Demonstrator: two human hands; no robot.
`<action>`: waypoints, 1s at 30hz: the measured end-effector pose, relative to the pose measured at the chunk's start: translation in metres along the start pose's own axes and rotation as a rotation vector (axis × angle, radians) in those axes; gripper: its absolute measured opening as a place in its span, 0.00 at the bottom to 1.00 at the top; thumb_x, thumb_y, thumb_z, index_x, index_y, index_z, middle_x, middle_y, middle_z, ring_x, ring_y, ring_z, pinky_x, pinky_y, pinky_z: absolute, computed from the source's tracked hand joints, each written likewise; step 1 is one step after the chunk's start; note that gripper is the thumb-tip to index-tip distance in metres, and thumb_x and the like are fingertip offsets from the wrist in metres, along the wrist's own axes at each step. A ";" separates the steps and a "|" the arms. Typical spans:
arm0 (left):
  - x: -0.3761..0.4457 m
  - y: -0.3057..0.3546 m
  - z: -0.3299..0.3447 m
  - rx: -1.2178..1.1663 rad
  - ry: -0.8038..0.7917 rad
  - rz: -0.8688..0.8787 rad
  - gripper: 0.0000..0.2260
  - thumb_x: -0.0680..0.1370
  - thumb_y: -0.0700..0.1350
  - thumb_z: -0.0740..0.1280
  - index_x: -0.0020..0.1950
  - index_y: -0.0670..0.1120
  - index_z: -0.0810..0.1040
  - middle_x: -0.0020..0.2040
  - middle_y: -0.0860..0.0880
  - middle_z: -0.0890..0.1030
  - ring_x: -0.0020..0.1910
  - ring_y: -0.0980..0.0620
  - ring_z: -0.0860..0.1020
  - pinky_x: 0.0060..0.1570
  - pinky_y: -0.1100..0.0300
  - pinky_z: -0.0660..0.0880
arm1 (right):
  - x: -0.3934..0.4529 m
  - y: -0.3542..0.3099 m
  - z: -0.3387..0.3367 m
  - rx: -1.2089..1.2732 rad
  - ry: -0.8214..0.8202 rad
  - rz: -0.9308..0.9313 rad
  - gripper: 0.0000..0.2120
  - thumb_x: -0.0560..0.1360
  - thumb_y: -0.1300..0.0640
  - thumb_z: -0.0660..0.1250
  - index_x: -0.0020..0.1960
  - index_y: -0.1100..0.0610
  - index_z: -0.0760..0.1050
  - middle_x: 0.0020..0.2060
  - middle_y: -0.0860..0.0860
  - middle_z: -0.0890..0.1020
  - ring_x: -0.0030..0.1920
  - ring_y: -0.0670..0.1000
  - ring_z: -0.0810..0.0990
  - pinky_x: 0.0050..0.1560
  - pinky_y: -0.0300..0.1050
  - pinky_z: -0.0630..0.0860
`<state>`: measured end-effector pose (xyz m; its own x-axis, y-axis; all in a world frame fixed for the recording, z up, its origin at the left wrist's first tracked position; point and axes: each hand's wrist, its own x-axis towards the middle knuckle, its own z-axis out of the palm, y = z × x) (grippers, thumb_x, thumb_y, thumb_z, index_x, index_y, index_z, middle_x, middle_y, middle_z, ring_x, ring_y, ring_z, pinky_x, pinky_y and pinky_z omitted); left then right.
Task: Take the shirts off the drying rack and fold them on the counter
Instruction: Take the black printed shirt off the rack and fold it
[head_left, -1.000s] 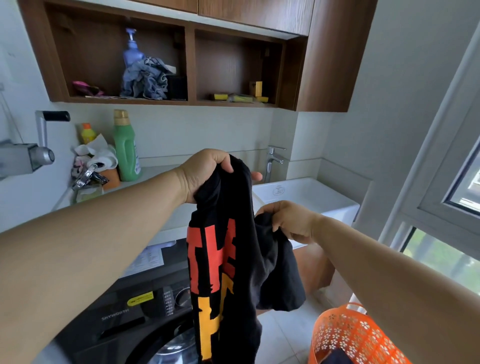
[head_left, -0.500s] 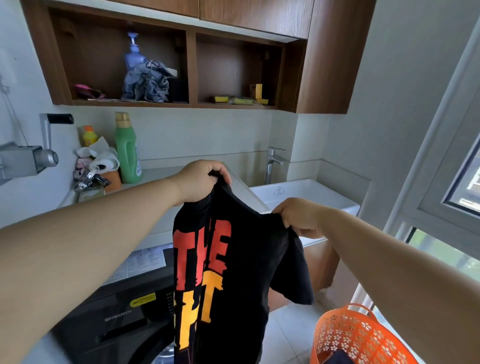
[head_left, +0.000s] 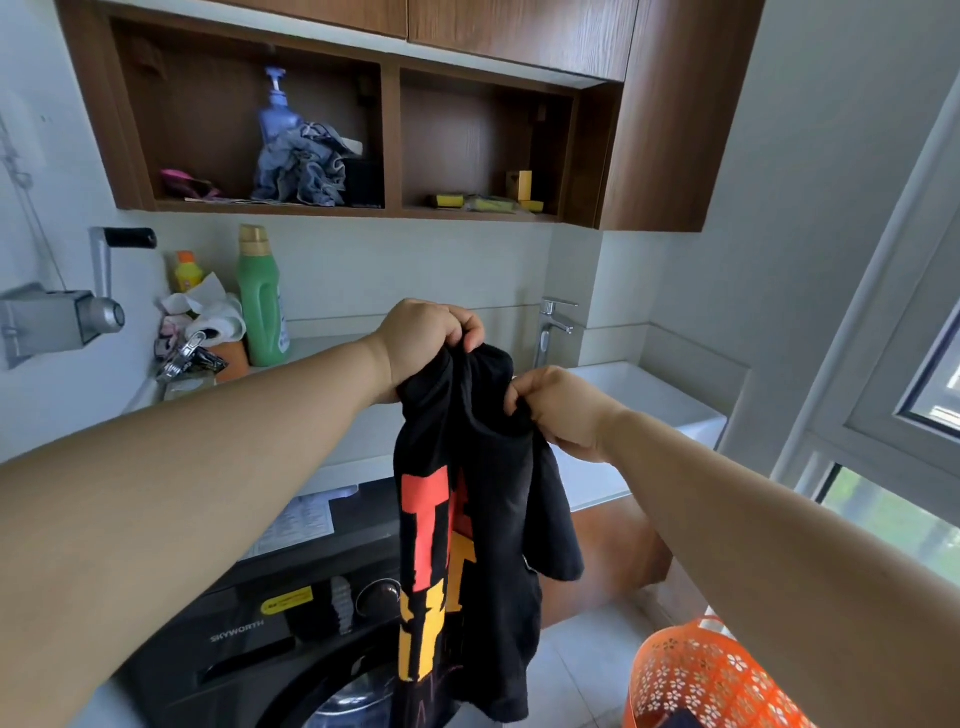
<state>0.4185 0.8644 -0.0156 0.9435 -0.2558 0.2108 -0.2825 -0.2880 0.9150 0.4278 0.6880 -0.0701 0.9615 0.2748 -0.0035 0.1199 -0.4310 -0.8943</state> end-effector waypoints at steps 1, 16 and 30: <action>-0.001 0.000 -0.001 -0.013 0.014 -0.015 0.12 0.68 0.30 0.52 0.29 0.42 0.68 0.25 0.51 0.68 0.25 0.56 0.65 0.24 0.68 0.63 | -0.001 0.000 -0.001 -0.054 0.002 0.001 0.26 0.64 0.74 0.47 0.26 0.53 0.77 0.28 0.53 0.73 0.30 0.52 0.67 0.32 0.41 0.61; 0.017 -0.016 -0.020 0.408 0.249 0.090 0.16 0.71 0.31 0.55 0.31 0.46 0.77 0.37 0.51 0.78 0.40 0.53 0.72 0.41 0.61 0.66 | -0.013 0.038 -0.036 -0.507 0.292 0.158 0.09 0.71 0.68 0.57 0.37 0.62 0.75 0.31 0.55 0.72 0.36 0.54 0.69 0.35 0.42 0.65; 0.014 -0.032 -0.005 0.844 -0.078 0.149 0.24 0.77 0.31 0.52 0.69 0.46 0.72 0.66 0.47 0.73 0.66 0.49 0.69 0.63 0.66 0.61 | -0.008 0.057 -0.029 -0.813 0.005 0.287 0.25 0.74 0.65 0.51 0.68 0.51 0.72 0.64 0.53 0.75 0.62 0.58 0.74 0.62 0.49 0.71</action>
<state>0.4416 0.8744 -0.0401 0.8803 -0.3996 0.2558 -0.4663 -0.8281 0.3111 0.4342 0.6359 -0.1081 0.9825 0.0581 -0.1767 0.0101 -0.9653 -0.2611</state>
